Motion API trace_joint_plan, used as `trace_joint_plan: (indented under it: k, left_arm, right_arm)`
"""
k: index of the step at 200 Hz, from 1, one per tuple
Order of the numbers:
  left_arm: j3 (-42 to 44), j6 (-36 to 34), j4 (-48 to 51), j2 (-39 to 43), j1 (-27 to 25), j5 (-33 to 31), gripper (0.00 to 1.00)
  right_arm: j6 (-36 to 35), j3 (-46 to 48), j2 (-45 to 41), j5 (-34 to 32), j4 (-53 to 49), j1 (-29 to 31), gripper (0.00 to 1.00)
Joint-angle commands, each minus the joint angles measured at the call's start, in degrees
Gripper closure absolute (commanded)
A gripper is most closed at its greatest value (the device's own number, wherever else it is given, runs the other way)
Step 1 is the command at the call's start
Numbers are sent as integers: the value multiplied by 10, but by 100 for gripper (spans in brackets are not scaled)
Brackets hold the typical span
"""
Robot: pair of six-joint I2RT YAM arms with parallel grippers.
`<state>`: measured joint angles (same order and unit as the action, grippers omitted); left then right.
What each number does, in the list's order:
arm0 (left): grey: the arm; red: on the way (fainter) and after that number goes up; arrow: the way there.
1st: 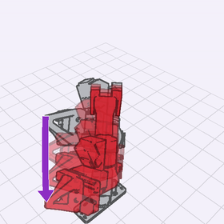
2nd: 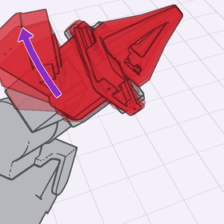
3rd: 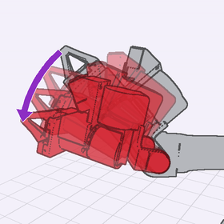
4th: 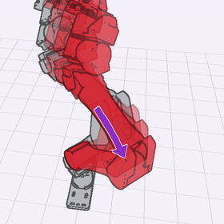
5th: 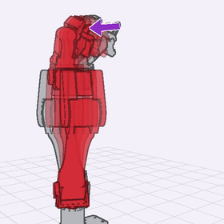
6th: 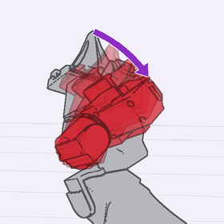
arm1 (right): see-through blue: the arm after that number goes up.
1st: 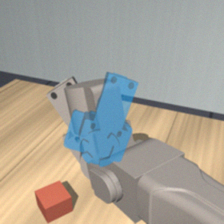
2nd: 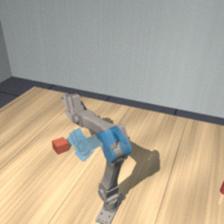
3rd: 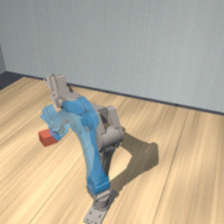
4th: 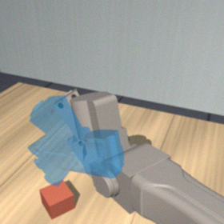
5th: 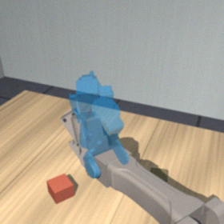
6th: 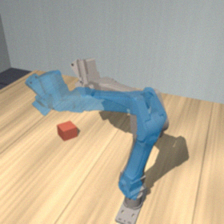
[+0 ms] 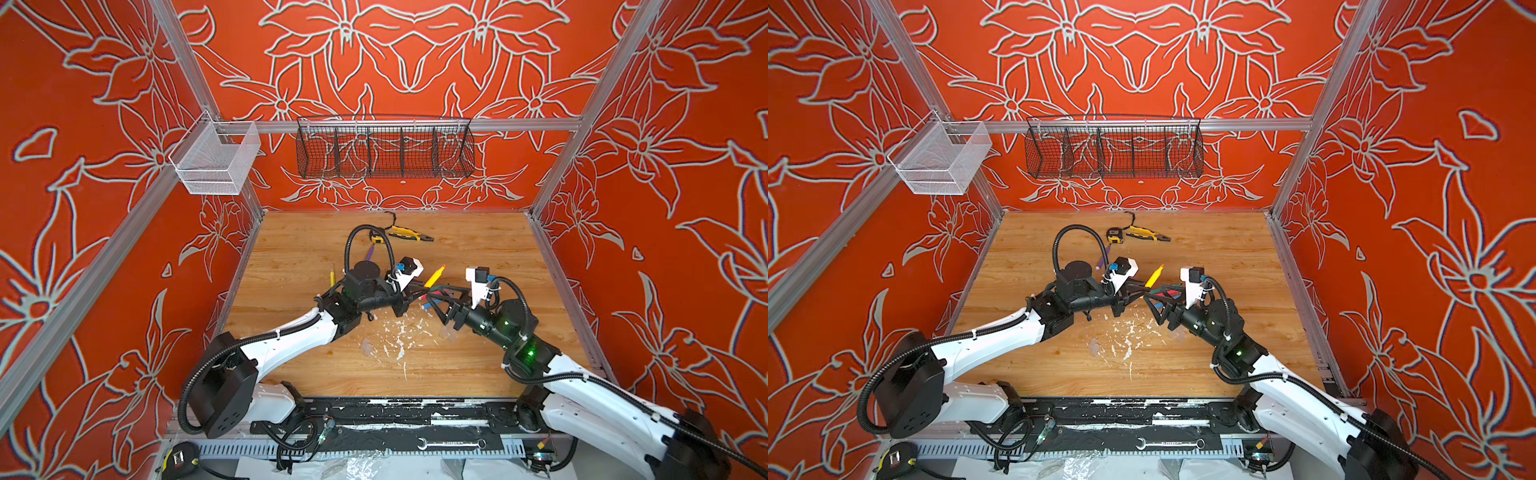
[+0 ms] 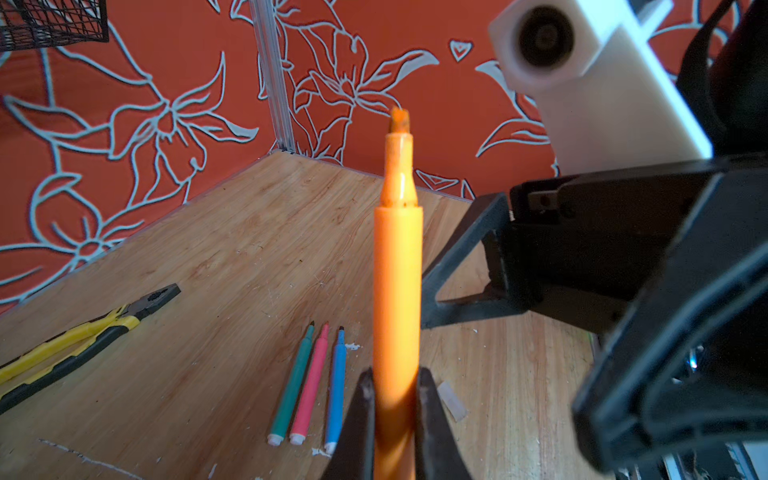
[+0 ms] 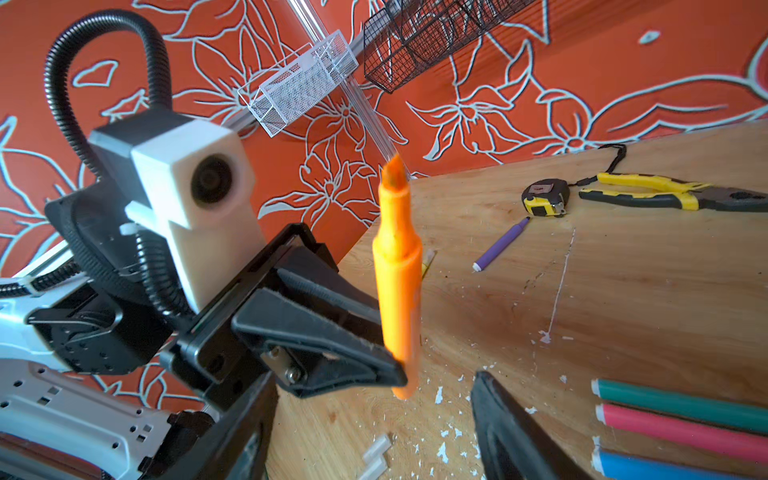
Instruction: Insert the pens into the pen caps
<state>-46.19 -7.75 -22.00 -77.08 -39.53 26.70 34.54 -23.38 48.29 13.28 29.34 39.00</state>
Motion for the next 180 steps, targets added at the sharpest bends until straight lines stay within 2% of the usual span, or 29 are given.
trace_joint_plan:
  k: [1, 58, 89, 124, 180]
  left_arm:
    - [2, -20, -19, 2, -7, 14, 100]
    - [8, -32, -20, 6, -11, 13, 100]
    - [11, -38, -20, 9, -12, 8, 100]
    - [14, -44, -21, 10, -14, 8, 100]
    - [15, -49, -19, 13, -15, 4, 100]
  right_arm:
    - [-4, -32, 20, -24, 29, 5, 28]
    - [-4, -50, 45, -44, 30, 9, 42]
    - [-5, -50, 47, -46, 32, 9, 62]
    - [-5, -53, 52, -47, 32, 10, 80]
    - [-11, -62, 66, -21, 41, 15, 96]
